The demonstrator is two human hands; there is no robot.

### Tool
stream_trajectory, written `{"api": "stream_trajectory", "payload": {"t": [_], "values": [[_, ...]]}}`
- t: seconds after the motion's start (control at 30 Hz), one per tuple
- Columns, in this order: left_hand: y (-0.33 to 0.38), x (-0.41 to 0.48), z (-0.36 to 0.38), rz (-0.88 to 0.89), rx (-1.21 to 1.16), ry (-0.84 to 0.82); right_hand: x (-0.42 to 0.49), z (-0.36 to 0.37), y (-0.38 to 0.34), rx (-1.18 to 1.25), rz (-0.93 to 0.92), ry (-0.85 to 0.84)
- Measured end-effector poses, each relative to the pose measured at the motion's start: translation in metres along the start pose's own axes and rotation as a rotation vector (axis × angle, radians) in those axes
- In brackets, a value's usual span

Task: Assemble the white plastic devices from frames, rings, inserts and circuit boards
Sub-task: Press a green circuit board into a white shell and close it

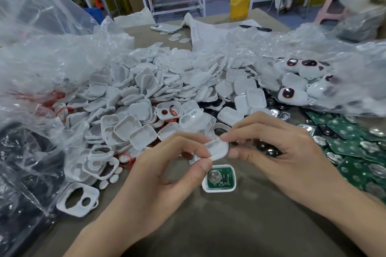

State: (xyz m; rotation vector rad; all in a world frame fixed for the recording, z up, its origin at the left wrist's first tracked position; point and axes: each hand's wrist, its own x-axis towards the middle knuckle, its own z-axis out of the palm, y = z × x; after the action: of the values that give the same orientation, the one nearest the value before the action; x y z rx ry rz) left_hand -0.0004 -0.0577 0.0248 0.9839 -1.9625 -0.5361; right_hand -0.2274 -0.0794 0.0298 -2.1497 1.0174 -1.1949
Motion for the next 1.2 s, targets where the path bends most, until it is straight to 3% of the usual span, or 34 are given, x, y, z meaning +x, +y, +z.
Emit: {"api": "stream_trajectory", "payload": {"t": [0.13, 0.27, 0.4, 0.6, 0.83, 1.07, 1.2], "values": [[0.002, -0.001, 0.003, -0.124, -0.141, 0.012, 0.001, 0.001, -0.002, 0.007, -0.007, 0.042], [0.006, 0.001, 0.002, -0.099, -0.101, -0.002, 0.001, 0.001, -0.006, 0.004, 0.006, 0.031], [0.004, 0.000, 0.002, -0.108, -0.077, 0.036, 0.001, 0.001, -0.014, 0.166, 0.224, 0.000], [-0.001, 0.002, 0.004, 0.118, 0.261, 0.063, 0.009, 0.000, -0.015, 0.475, 0.454, 0.038], [-0.001, 0.003, 0.003, 0.188, 0.374, 0.071, 0.009, 0.006, -0.007, 0.695, 0.577, -0.098], [-0.009, -0.002, -0.007, 0.089, 0.282, -0.022, 0.002, -0.012, 0.000, 0.196, 0.325, -0.096], [-0.014, -0.006, -0.014, 0.048, 0.229, -0.185, -0.004, -0.013, 0.002, -0.096, 0.235, -0.348]]}}
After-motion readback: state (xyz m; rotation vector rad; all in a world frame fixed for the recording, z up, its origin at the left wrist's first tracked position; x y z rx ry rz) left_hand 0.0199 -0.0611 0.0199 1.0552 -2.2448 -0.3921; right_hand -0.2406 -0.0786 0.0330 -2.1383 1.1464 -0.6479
